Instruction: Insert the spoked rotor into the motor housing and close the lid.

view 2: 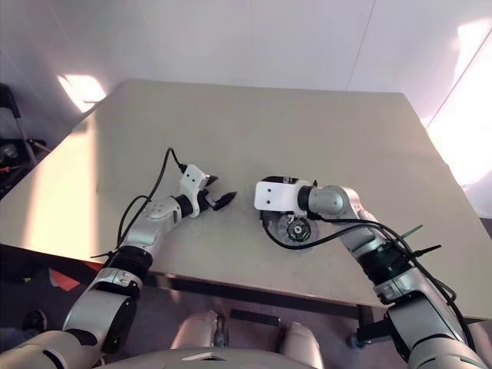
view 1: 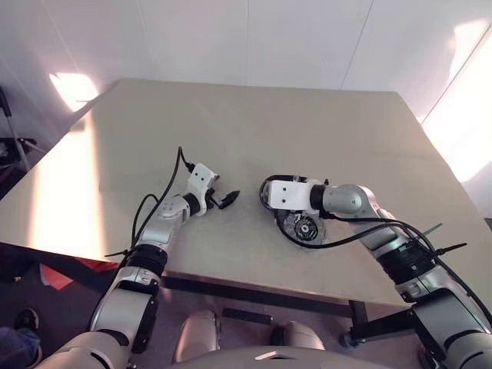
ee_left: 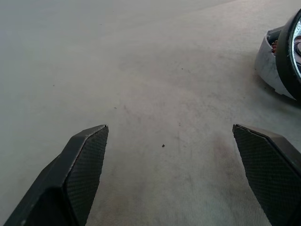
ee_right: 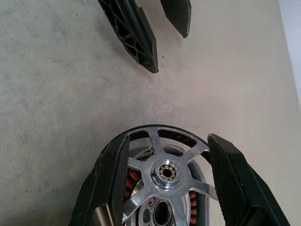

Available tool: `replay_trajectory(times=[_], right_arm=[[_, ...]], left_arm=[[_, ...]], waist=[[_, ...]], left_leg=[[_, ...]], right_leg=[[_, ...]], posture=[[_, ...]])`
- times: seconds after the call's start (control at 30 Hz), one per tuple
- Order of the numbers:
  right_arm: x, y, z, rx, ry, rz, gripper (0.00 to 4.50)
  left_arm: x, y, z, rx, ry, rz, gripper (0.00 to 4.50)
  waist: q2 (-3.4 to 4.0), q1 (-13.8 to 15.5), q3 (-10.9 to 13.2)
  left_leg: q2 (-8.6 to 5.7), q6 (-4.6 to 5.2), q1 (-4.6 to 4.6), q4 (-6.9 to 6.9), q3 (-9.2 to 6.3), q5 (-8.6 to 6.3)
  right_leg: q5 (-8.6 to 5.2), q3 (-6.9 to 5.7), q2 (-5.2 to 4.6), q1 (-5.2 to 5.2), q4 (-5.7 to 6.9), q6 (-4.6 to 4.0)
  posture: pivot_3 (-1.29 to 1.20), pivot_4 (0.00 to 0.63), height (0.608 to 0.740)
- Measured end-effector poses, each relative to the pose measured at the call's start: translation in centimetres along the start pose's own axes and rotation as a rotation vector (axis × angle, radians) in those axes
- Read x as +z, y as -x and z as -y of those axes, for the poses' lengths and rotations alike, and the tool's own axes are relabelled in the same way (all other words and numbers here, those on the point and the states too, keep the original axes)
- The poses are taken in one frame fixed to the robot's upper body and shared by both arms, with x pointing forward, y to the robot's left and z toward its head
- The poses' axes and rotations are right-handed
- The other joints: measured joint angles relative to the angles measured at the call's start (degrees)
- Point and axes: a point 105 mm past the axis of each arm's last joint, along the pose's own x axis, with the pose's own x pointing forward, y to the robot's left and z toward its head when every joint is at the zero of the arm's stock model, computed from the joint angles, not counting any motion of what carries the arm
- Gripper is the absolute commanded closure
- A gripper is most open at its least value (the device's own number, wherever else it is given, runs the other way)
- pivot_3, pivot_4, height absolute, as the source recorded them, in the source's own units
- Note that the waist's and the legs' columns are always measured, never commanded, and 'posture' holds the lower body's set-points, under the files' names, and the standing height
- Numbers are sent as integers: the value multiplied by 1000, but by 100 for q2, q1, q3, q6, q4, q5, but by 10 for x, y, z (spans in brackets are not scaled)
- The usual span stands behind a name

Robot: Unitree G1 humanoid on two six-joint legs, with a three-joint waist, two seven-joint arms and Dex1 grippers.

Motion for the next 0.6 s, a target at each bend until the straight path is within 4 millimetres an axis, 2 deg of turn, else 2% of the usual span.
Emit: replay_trajectory(times=[0.27,0.47,0.6], right_arm=[[-4,0,3,-4,7,-7,1552],[-7,7,13,-30,-18,-11,1552],[-14,16,22,-53,-78,-25,2402]], left_arm=[[0,1,-1,4,-2,-2,0],[0,1,-1,3,-2,-1,0],[0,1,-1,1,-2,-1,0]], waist=[[-1,7,0],[-1,19,1],[-2,17,1]], left_leg=[[0,0,3,15,0,1],[0,1,4,17,-1,1],[0,2,5,16,-1,1]], right_leg=[[5,1,0,10,3,-5],[6,2,-1,14,3,-4],[6,2,-1,14,3,-4]], posture=[[0,0,740],[0,0,740],[0,0,740]])
